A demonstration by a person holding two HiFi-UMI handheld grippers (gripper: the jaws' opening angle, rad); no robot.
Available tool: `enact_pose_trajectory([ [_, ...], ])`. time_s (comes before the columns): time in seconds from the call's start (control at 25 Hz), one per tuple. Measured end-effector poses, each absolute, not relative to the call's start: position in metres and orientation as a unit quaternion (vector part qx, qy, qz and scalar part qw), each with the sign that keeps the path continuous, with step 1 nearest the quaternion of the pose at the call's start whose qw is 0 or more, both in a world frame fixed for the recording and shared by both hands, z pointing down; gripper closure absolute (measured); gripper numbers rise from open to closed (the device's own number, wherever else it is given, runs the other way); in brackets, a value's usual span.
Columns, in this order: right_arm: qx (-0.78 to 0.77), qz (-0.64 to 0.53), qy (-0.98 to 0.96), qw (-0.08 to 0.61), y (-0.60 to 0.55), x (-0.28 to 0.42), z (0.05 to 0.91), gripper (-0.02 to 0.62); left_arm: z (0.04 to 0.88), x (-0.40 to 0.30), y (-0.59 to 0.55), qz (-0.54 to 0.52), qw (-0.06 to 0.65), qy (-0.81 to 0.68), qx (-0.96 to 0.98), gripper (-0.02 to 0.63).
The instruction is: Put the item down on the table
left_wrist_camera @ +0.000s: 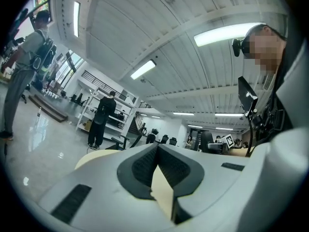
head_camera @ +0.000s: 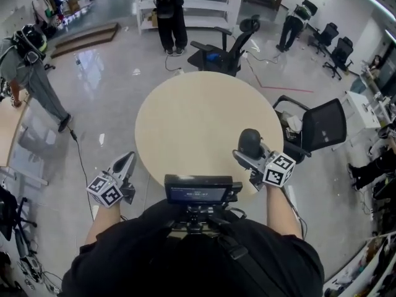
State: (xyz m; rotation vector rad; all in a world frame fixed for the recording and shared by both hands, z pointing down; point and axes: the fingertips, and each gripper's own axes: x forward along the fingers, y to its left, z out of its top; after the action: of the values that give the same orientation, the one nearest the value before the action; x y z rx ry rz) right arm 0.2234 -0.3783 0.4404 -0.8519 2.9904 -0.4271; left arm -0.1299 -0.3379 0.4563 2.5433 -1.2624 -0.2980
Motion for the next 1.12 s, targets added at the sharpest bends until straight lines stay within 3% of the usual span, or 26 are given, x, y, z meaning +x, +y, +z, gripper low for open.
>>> enact_pose_trajectory([
  [0.28, -0.246, -0.150, 0.958, 0.017, -0.424, 0.278, 0.449, 0.324, 0.449, -0.055, -0.362, -0.086, 0.140, -0.442, 0.882, 0.609],
  [0.6, -0.279, -0.175, 0.943, 0.036, -0.442, 0.307, 0.457, 0.324, 0.455, -0.035, -0.406, -0.076, 0.149, -0.416, 0.894, 0.609],
  [1.12, -0.368, -0.160, 0.916, 0.020, -0.487, 0.218, 0.459, 0.324, 0.473, -0.119, -0.532, -0.057, 0.140, -0.320, 0.935, 0.609],
])
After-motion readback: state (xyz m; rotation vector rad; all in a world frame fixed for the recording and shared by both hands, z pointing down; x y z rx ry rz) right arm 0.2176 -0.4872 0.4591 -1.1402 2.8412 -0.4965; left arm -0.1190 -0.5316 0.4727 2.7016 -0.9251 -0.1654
